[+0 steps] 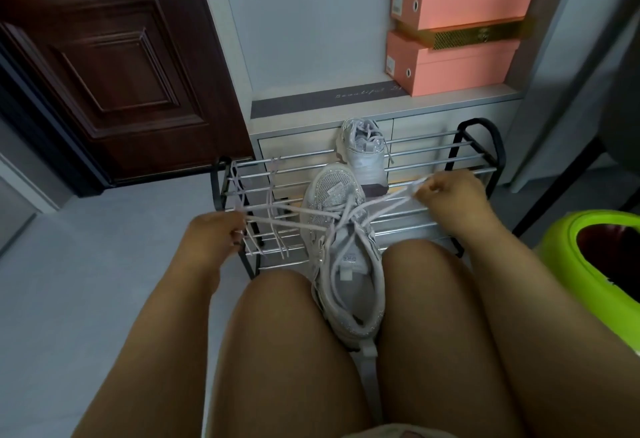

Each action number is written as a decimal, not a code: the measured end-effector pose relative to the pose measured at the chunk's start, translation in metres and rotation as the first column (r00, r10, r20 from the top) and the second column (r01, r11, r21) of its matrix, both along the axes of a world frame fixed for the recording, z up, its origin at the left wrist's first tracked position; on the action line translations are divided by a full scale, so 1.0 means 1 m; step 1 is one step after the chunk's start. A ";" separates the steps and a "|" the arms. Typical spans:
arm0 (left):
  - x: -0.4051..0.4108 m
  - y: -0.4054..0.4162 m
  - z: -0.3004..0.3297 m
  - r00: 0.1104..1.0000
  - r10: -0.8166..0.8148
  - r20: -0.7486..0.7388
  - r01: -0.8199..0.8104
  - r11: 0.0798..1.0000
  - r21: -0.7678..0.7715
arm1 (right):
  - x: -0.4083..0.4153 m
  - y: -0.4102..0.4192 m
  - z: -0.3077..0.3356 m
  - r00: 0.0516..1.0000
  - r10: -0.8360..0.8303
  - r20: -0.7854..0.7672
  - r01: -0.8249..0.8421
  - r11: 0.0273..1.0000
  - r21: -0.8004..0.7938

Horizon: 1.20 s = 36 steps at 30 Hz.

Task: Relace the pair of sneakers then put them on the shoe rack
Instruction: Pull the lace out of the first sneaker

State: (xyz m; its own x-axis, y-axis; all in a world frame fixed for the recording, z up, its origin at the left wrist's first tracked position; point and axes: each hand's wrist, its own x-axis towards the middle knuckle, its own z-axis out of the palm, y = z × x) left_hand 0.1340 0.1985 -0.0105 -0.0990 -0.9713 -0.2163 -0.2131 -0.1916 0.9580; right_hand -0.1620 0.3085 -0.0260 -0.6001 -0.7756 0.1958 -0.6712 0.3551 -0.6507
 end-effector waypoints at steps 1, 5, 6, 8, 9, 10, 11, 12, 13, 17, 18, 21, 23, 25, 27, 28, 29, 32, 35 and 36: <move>-0.005 0.001 -0.006 0.994 -0.052 0.094 0.054 0.998 -0.021 | 0.009 0.000 0.000 0.999 0.031 -0.026 -0.030 0.999 0.043; -0.024 0.011 -0.017 0.953 -0.038 0.301 0.167 0.894 -0.416 | 0.035 0.001 0.009 0.985 0.144 -0.098 -0.150 0.987 -0.059; -0.028 0.013 -0.016 0.947 -0.028 0.321 0.196 0.840 -0.506 | 0.038 0.000 0.009 0.977 0.195 -0.087 -0.200 0.978 -0.053; -0.036 0.018 -0.013 0.934 -0.078 0.348 0.277 0.772 -0.571 | 0.046 -0.003 0.008 0.952 0.307 0.011 -0.307 0.952 0.005; -0.039 0.020 -0.013 0.920 -0.128 0.370 0.332 0.754 -0.566 | 0.049 -0.004 0.006 0.933 0.354 0.064 -0.356 0.934 0.028; -0.042 0.023 -0.012 0.899 -0.190 0.394 0.393 0.746 -0.538 | 0.051 -0.005 0.005 0.915 0.393 0.096 -0.397 0.917 0.034; -0.045 0.027 -0.011 0.877 -0.247 0.413 0.444 0.746 -0.496 | 0.052 -0.006 0.003 0.894 0.436 0.105 -0.441 0.897 0.030; -0.046 0.031 -0.011 0.853 -0.303 0.425 0.487 0.754 -0.441 | 0.052 -0.006 0.003 0.871 0.480 0.105 -0.484 0.875 0.023; -0.048 0.036 -0.010 0.831 -0.360 0.424 0.523 0.766 -0.374 | 0.052 -0.007 0.002 0.851 0.512 0.117 -0.518 0.855 0.023; -0.041 0.036 -0.006 0.837 -0.391 0.383 0.500 0.831 -0.244 | 0.044 -0.010 0.000 0.908 0.387 0.159 -0.368 0.920 -0.134; -0.038 0.031 -0.006 0.874 -0.322 0.364 0.425 0.871 -0.248 | 0.037 -0.010 0.002 0.953 0.265 0.144 -0.233 0.951 -0.205; -0.024 0.013 -0.005 0.986 -0.020 0.166 0.052 0.981 -0.186 | 0.012 -0.004 0.006 0.988 -0.093 0.126 0.126 0.950 -0.286; -0.014 0.007 -0.009 0.987 0.069 0.145 -0.052 0.991 -0.123 | 0.003 -0.002 -0.001 0.987 -0.143 0.071 0.155 0.966 -0.208; -0.011 0.006 -0.017 0.950 0.012 0.311 0.037 0.988 -0.151 | 0.010 -0.003 -0.006 0.996 -0.092 0.019 0.093 0.986 -0.137; -0.013 0.007 -0.026 0.890 -0.004 0.456 0.119 0.967 -0.224 | 0.024 -0.004 -0.003 0.999 0.052 0.000 -0.051 0.985 -0.164; -0.016 0.011 -0.027 0.865 0.028 0.501 0.123 0.956 -0.265 | 0.031 -0.005 0.002 0.987 0.159 0.010 -0.154 0.967 -0.202; -0.021 0.015 -0.026 0.846 0.064 0.530 0.138 0.933 -0.333 | 0.038 -0.005 0.006 0.962 0.270 0.031 -0.258 0.942 -0.216; -0.038 0.026 -0.017 0.832 0.022 0.555 0.310 0.811 -0.496 | 0.054 -0.006 0.008 0.866 0.497 0.055 -0.493 0.867 -0.069; -0.049 0.035 -0.011 0.861 -0.193 0.471 0.430 0.771 -0.470 | 0.059 -0.005 0.010 0.804 0.565 0.186 -0.579 0.815 0.024; -0.052 0.034 -0.012 0.849 -0.220 0.480 0.463 0.749 -0.475 | 0.060 -0.003 0.011 0.795 0.562 0.230 -0.581 0.814 0.021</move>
State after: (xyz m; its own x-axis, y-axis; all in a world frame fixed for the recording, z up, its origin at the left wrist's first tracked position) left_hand 0.0825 0.2327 -0.0230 -0.4782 -0.8408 0.2538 -0.5140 0.5023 0.6953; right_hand -0.1021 0.3054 -0.0151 -0.0607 -0.9975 0.0363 -0.6257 0.0098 -0.7800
